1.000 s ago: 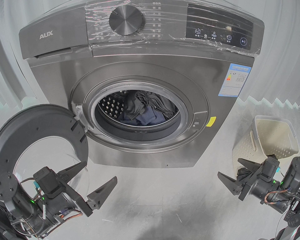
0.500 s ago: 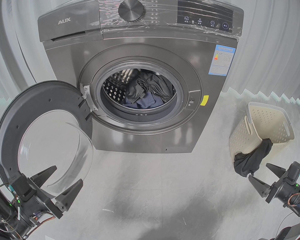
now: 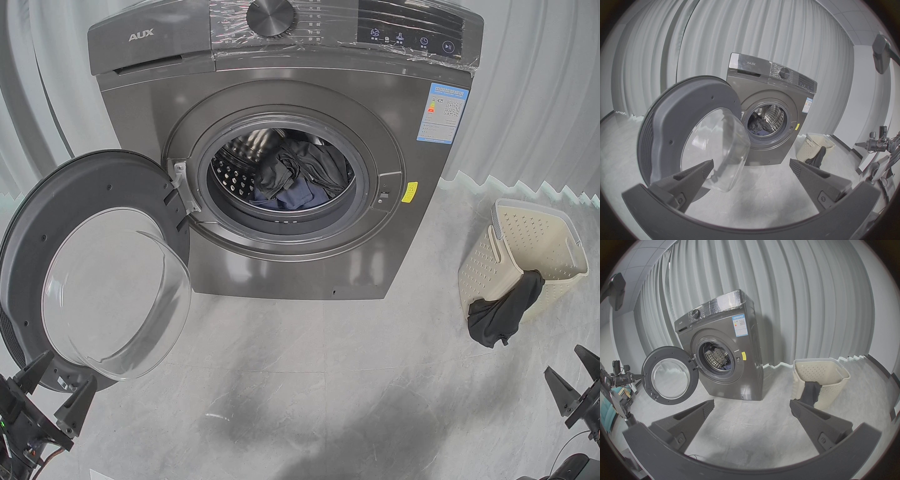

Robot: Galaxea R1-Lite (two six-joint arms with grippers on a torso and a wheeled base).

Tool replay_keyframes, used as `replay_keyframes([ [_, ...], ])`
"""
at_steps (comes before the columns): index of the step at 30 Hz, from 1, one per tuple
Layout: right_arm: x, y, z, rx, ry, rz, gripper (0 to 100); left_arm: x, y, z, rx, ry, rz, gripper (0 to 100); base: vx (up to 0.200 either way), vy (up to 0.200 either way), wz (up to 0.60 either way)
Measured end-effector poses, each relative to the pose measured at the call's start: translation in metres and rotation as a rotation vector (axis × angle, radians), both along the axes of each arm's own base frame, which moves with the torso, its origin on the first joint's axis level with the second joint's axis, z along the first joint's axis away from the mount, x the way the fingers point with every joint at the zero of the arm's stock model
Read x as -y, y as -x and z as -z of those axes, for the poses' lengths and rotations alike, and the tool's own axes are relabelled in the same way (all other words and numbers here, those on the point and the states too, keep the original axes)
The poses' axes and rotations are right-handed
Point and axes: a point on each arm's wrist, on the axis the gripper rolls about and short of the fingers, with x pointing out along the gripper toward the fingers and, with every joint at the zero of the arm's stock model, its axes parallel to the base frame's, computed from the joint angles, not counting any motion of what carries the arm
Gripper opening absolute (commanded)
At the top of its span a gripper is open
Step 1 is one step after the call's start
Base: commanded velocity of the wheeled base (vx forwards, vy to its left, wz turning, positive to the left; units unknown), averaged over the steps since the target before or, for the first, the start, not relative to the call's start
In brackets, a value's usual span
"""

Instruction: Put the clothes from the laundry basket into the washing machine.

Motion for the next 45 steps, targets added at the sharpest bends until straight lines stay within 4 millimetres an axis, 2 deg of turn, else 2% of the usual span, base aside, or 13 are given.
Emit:
replay_keyframes([
  [4,0.004,0.014,0.008,0.003,0.000,0.022,100,-0.008,0.017,0.010,0.001,-0.020,-0.007,100,0.000,-0.200,0.00],
  [9,0.007,0.033,0.025,-0.013,0.011,0.048,100,-0.014,0.040,0.031,-0.033,-0.039,-0.024,100,0.000,-0.200,0.00],
  [14,0.010,0.044,0.038,-0.027,0.028,0.126,100,-0.015,0.052,0.043,-0.022,-0.050,-0.076,100,0.000,0.000,0.00],
  [21,0.008,0.051,0.044,-0.001,0.067,0.208,100,-0.013,0.058,0.046,0.025,-0.046,-0.151,100,0.000,0.000,0.00],
  [26,0.007,0.054,0.046,0.031,0.083,0.205,100,-0.013,0.062,0.049,0.051,-0.089,-0.171,100,0.000,0.000,0.00],
  [30,0.007,0.056,0.047,0.047,0.088,0.193,100,-0.013,0.063,0.057,0.001,-0.140,-0.193,100,0.000,0.000,0.00],
  [45,0.007,0.057,0.047,0.061,0.090,0.187,100,-0.014,0.064,0.056,0.023,-0.125,-0.225,100,0.000,-0.200,0.00],
])
